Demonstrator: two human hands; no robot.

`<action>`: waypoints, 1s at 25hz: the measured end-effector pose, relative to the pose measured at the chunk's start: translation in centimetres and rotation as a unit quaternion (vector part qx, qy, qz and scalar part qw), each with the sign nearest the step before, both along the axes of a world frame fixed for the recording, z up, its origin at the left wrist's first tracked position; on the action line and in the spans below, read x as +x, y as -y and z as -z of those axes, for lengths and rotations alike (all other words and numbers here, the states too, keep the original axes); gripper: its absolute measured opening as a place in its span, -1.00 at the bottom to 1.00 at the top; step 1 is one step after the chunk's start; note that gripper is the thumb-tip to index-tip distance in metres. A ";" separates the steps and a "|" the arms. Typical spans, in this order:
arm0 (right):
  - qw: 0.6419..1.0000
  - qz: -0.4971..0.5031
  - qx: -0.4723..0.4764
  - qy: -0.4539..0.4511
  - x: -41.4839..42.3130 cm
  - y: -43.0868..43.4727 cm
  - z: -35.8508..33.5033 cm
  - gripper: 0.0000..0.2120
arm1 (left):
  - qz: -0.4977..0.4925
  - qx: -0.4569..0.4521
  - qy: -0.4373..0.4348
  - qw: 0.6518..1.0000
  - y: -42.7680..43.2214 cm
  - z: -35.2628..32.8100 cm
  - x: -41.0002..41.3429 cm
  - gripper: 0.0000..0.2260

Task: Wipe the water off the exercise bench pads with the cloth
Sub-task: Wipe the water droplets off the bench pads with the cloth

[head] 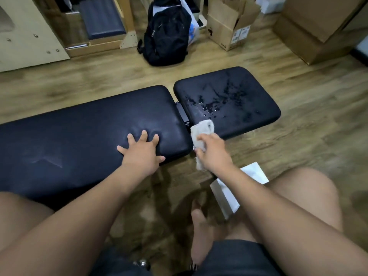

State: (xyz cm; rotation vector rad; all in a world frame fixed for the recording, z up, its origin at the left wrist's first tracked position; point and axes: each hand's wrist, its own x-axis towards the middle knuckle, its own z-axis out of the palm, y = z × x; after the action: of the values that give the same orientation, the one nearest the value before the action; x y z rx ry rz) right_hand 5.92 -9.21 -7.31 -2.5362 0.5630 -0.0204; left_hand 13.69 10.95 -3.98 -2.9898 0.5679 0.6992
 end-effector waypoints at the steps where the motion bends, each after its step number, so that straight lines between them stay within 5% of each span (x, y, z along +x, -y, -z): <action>1: 0.999 -0.023 -0.013 -0.022 0.0 0.0 0.0 -0.65 | 0.006 0.006 0.009 1.000 0.1 -0.1 0.3 -0.34; 6: 0.995 -0.050 -0.080 -0.043 -0.9 4.5 0.2 -0.50 | 0.026 0.032 0.016 0.999 0.6 -0.4 1.2 -0.34; 12: 0.986 0.166 -0.017 -0.005 -1.4 12.4 0.7 -0.50 | 0.037 0.029 0.038 0.998 0.1 0.3 1.2 -0.35; 19: 0.997 -0.020 -0.065 -0.030 -1.3 3.7 0.6 -0.50 | 0.048 0.025 0.053 0.997 -0.1 0.7 1.0 -0.35; 25: 0.979 0.096 -0.137 -0.118 0.3 14.4 -2.2 -0.52 | 0.040 0.026 0.055 0.997 -0.2 0.9 0.7 -0.35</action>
State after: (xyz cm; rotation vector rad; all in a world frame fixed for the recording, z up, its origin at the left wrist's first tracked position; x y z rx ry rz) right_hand 6.23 -23.65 -5.15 -2.7596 0.9583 0.1455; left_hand 14.35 11.16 -4.91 -2.9172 0.6477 0.5325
